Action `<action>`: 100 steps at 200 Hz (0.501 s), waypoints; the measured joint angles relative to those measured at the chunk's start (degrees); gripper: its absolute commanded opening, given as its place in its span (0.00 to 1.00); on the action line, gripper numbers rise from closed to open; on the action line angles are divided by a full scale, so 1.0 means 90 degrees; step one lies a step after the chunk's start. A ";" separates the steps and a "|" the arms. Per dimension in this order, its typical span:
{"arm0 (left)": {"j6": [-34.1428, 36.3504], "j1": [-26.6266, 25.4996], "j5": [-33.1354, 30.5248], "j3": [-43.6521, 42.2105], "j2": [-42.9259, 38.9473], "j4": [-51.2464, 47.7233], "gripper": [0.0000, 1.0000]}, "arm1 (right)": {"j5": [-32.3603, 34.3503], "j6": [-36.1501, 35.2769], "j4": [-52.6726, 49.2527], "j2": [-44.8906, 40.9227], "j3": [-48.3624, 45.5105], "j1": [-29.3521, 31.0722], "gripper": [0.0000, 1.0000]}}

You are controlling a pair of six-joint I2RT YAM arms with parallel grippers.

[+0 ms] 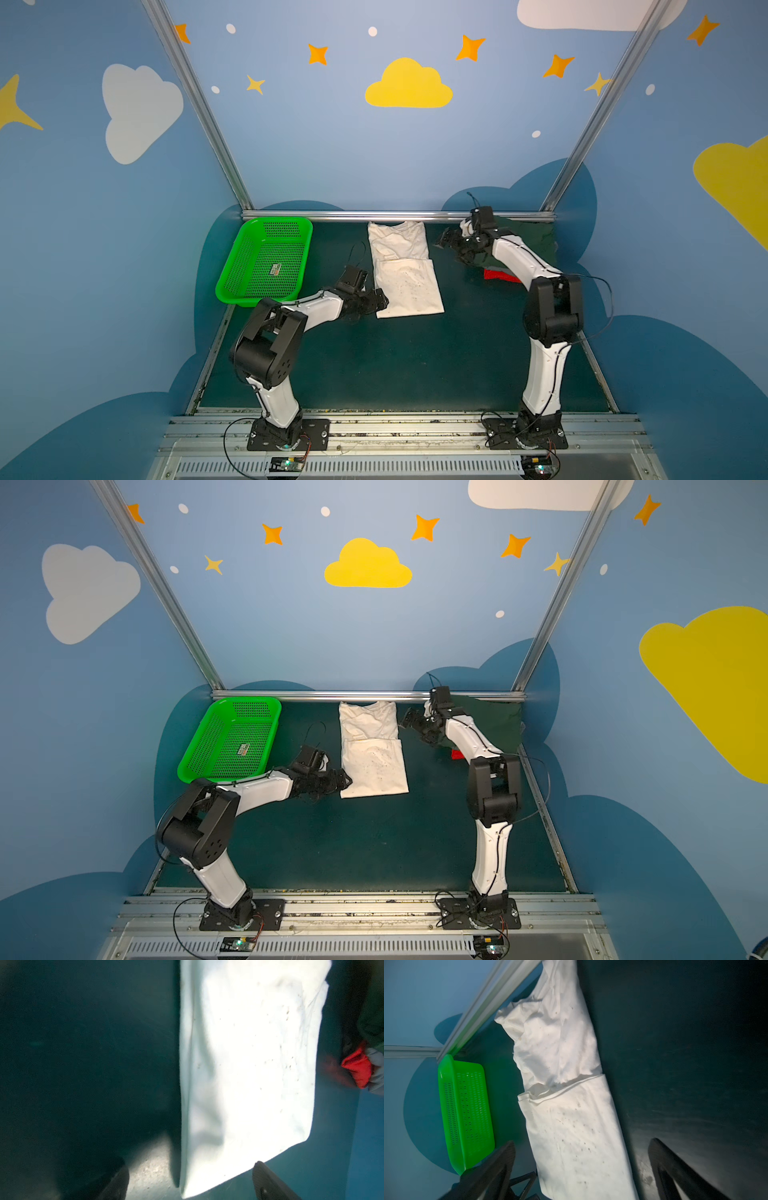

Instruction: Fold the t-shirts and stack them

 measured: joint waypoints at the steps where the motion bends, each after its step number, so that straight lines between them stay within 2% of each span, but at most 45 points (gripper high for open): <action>1: -0.0005 0.0000 0.0007 -0.0007 -0.0002 0.0017 0.91 | 0.0000 -0.0007 0.0019 -0.0049 -0.0049 -0.0022 0.98; 45: -0.0124 0.0000 0.0117 -0.0236 -0.0078 0.0391 0.90 | 0.0029 -0.0165 0.0279 -0.1418 -0.1698 -0.0189 0.98; 100: -0.0413 -0.0022 0.0287 -0.0427 -0.0097 0.0801 0.87 | -0.0114 -0.0158 0.0498 -0.2246 -0.3925 -0.0112 0.97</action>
